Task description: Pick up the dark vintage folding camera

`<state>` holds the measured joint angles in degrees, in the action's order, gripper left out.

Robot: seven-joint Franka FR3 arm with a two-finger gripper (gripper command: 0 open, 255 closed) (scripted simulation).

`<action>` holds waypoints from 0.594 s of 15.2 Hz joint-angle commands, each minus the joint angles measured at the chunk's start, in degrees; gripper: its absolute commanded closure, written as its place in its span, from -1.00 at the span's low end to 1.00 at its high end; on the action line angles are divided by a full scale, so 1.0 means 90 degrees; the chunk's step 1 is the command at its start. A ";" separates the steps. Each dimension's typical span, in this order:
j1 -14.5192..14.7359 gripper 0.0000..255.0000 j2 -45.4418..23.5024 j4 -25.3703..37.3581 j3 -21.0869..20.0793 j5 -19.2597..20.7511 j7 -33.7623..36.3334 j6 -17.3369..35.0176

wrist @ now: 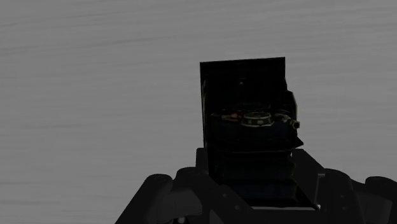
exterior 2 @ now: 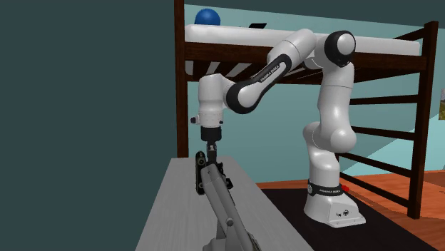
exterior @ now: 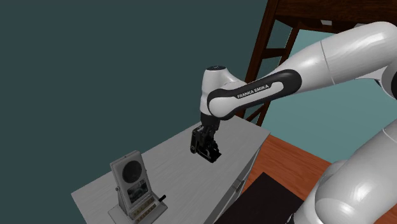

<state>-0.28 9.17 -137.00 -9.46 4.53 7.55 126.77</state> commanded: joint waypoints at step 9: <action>-0.0001 1.00 0.0038 0.0026 0.0004 -0.0012 -0.0016 -0.0072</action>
<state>-0.30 9.35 -136.95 -9.44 4.48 7.46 126.56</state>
